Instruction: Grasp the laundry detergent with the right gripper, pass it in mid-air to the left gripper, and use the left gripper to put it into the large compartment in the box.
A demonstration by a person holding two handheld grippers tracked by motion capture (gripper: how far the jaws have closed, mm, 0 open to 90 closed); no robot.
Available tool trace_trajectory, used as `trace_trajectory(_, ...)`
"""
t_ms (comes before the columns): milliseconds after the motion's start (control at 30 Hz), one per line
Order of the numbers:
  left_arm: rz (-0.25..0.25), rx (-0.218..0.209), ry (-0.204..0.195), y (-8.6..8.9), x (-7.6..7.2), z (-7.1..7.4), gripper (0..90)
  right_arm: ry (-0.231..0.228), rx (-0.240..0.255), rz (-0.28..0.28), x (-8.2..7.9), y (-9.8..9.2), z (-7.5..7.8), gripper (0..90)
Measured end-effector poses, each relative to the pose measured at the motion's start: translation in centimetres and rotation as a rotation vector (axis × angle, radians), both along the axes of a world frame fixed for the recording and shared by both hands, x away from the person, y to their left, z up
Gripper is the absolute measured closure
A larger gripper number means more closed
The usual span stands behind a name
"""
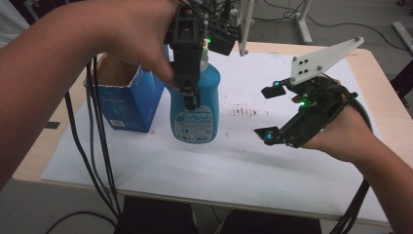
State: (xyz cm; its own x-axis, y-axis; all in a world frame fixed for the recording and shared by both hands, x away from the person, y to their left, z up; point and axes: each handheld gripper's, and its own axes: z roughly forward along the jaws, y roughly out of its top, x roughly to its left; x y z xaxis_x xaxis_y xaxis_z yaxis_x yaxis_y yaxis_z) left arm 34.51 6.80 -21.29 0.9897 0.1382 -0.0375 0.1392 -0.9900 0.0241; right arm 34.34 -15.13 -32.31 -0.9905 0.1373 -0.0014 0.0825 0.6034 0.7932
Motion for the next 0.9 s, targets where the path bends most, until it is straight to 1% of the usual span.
trace_trajectory(33,0.014,-0.001,0.001,0.1,0.0,0.2,39.1,0.002,-0.020,0.003,0.1,-0.3,0.2,0.8)
trace_trajectory(67,0.028,-0.002,0.001,0.2,0.1,0.5,39.1,-0.008,-0.046,0.003,0.2,-0.5,0.4,0.8)
trace_trajectory(133,0.068,-0.011,0.004,0.6,0.3,1.3,39.0,-0.013,-0.122,0.007,0.5,-0.9,1.1,0.7)
trace_trajectory(167,0.080,-0.013,0.004,0.7,0.4,1.6,39.0,-0.044,-0.154,0.003,0.5,-1.1,1.4,0.7)
trace_trajectory(200,0.096,-0.014,0.004,0.8,0.5,2.0,39.0,-0.055,-0.172,0.003,0.5,-1.2,1.8,0.7)
trace_trajectory(233,0.117,-0.021,0.004,1.0,0.5,2.4,39.0,-0.056,-0.193,0.013,0.6,-1.4,2.2,0.7)
trace_trajectory(267,0.129,-0.023,0.004,1.2,0.6,2.7,39.0,-0.070,-0.217,0.017,0.6,-1.6,2.6,0.7)
trace_trajectory(333,0.183,-0.034,0.007,1.7,0.9,3.6,38.9,-0.089,-0.263,0.022,0.7,-1.9,3.4,0.7)
trace_trajectory(367,0.228,-0.043,0.014,2.1,1.1,4.3,39.0,-0.091,-0.289,0.022,0.7,-2.1,3.8,0.7)
trace_trajectory(400,0.254,-0.046,0.017,2.3,1.2,4.6,39.0,-0.099,-0.324,0.029,0.9,-2.4,4.3,0.7)
trace_trajectory(467,0.309,-0.057,0.024,2.7,1.4,5.2,39.0,-0.103,-0.348,0.035,1.0,-2.6,4.7,0.8)
trace_trajectory(533,0.391,-0.068,0.022,3.4,1.7,6.2,38.9,-0.106,-0.371,0.036,1.0,-3.0,5.2,0.8)
trace_trajectory(567,0.414,-0.069,0.017,3.7,1.8,6.5,38.9,-0.110,-0.378,0.043,1.1,-3.1,5.4,0.8)
trace_trajectory(600,0.449,-0.067,0.016,4.1,2.0,7.0,38.9,-0.110,-0.385,0.043,1.0,-3.2,5.5,0.8)
trace_trajectory(667,0.499,-0.066,0.007,4.9,2.4,7.8,38.9,-0.106,-0.407,0.052,1.1,-3.2,5.7,0.8)
trace_trajectory(733,0.570,-0.071,-0.002,5.8,2.8,8.6,38.9,-0.103,-0.427,0.063,1.0,-3.2,5.7,0.8)
trace_trajectory(767,0.618,-0.076,-0.008,6.5,3.0,9.1,38.9,-0.101,-0.433,0.071,1.0,-3.1,5.7,0.9)
trace_trajectory(833,0.671,-0.091,-0.021,7.3,3.4,9.7,38.9,-0.096,-0.435,0.083,0.9,-3.1,5.6,0.9)
trace_trajectory(900,0.772,-0.105,-0.047,8.7,3.8,10.5,38.9,-0.098,-0.443,0.089,0.9,-3.0,5.5,0.8)
